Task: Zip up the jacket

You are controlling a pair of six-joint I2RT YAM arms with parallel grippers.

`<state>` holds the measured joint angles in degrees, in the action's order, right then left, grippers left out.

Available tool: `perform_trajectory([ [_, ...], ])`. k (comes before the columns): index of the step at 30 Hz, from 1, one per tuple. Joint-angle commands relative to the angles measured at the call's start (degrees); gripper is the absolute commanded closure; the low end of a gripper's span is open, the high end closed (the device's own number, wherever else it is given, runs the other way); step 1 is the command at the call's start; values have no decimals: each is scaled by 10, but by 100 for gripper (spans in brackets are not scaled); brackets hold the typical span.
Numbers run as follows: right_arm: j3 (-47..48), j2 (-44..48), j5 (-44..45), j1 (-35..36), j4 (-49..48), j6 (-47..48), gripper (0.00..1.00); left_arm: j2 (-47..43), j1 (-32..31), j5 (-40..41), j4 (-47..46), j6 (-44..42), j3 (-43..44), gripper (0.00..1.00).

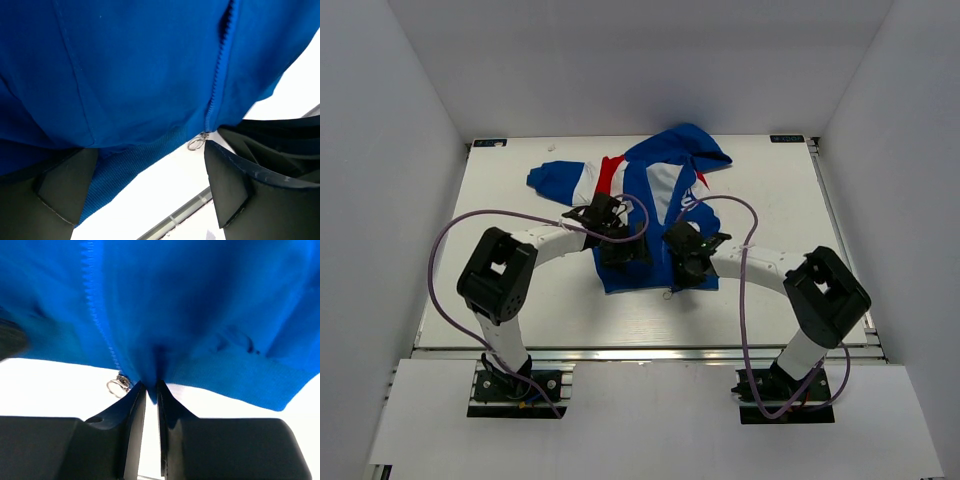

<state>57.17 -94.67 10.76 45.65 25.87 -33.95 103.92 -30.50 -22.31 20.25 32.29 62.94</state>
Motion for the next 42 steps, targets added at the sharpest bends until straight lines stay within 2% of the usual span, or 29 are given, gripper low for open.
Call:
perform_trajectory([
  [1,-28,27,11,-14,12,6,80,29,6,106,65,-14,5,2],
  [8,-75,50,12,-20,21,19,80,30,26,148,87,-15,3,2],
  [12,-71,62,-36,-20,-5,59,78,22,26,144,86,-18,-1,2],
  [15,-63,84,-102,-21,-48,80,65,15,26,122,74,-18,-7,2],
  [16,-59,93,-122,-20,-56,81,54,12,26,118,72,-18,-11,2],
  [17,-51,96,-129,-19,-66,79,51,12,26,115,68,-17,-12,2],
  [20,-29,94,-127,-18,-79,66,42,10,26,111,64,-18,-15,2],
  [24,3,59,-123,-14,-86,57,36,9,26,100,57,-18,-22,2],
  [30,50,-3,-77,-1,-57,32,37,1,26,102,54,-20,-28,2],
  [33,60,-20,-71,-1,-41,25,41,-4,26,104,52,-21,-33,2],
  [42,46,-23,-62,4,-16,4,42,-6,26,97,48,-21,-33,2],
])
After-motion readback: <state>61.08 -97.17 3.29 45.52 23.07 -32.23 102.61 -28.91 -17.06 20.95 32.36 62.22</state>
